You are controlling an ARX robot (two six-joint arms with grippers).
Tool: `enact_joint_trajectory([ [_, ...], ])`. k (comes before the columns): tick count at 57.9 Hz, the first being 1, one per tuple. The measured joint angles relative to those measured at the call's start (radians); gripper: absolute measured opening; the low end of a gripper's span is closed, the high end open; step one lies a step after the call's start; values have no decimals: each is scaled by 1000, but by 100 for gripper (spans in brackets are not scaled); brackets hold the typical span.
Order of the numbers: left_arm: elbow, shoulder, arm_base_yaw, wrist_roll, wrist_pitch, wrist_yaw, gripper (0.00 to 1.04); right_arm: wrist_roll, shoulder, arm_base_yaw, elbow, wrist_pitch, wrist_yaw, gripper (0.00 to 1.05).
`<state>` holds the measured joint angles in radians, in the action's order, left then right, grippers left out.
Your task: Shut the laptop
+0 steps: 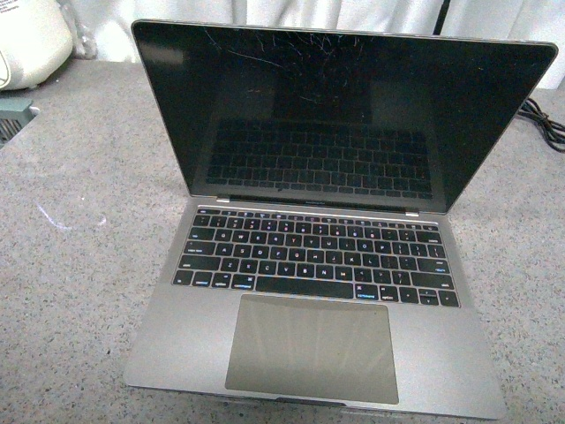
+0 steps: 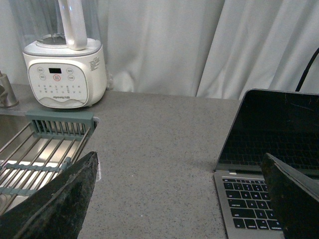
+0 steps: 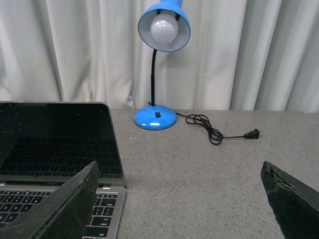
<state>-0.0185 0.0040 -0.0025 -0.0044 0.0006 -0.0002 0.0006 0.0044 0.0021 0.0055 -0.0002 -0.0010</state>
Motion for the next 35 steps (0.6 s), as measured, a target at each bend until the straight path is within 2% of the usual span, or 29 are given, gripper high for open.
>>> enact_joint_trajectory([
  [35,0,0,0,0,0,0,98,0,0,0,0,0,0,95],
])
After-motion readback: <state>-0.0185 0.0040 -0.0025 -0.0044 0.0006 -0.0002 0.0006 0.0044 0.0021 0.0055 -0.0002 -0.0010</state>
